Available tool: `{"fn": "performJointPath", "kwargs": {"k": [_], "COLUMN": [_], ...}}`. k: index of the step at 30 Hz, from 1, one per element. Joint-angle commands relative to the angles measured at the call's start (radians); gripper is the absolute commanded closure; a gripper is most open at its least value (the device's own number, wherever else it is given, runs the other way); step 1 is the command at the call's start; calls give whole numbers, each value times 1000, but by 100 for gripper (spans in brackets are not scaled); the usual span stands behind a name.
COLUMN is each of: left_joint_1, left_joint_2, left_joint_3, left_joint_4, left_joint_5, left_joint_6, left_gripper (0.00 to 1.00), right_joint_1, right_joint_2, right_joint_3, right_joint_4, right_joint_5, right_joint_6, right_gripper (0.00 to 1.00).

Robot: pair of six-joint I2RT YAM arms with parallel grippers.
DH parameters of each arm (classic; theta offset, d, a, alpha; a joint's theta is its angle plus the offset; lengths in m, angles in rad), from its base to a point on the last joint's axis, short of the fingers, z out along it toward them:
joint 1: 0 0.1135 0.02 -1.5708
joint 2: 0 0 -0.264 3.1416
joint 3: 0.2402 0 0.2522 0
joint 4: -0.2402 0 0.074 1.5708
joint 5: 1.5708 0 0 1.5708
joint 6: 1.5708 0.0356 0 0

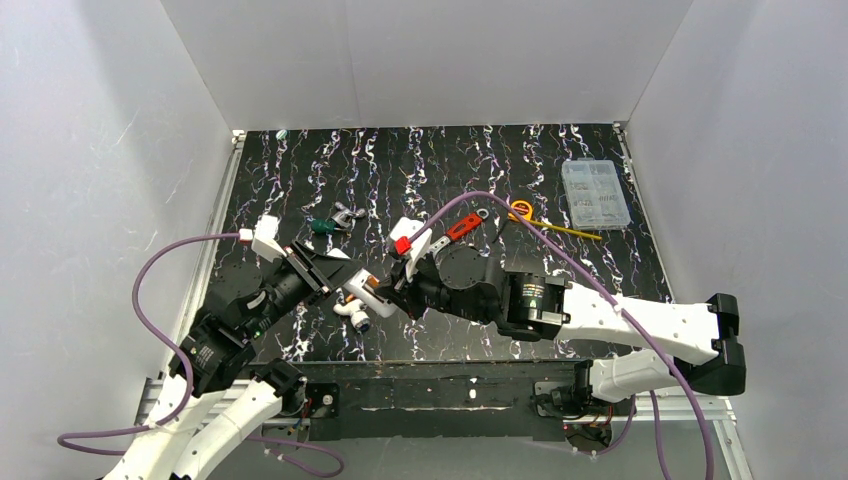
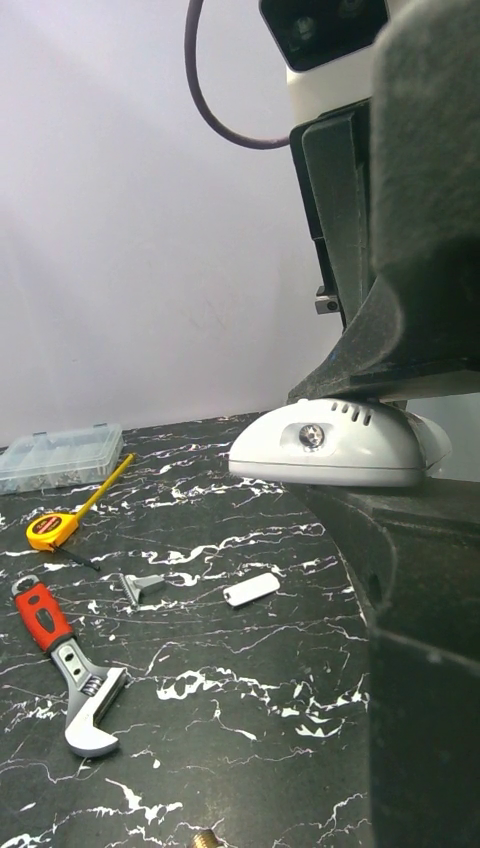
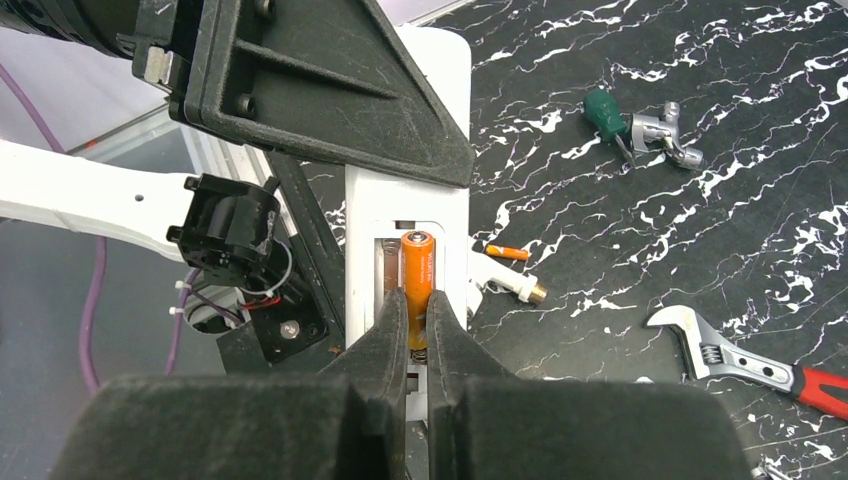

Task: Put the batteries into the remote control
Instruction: Load the battery into the remote control.

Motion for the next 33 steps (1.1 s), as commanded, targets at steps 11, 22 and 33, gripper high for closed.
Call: {"fn": "performJointPath", "kwargs": {"k": [11, 22, 33], "left_joint_1": [1, 1, 0], "left_joint_2": [-6, -6, 0], "left_joint_3": [-15, -23, -30], "left_joint_4": [97, 106, 121], "left_joint_5": [15, 18, 27], "left_joint_6": [-33, -36, -45], "left_gripper": [100, 100, 100], "right_joint_1": [2, 2, 2], "right_joint_2": [26, 29, 28], "right_joint_3": [42, 38, 36], "right_joint_4": [-30, -33, -35], "right_joint_5": [61, 59, 74], "right_joint_6": [-46, -50, -60], "right_gripper": [84, 76, 72]}}
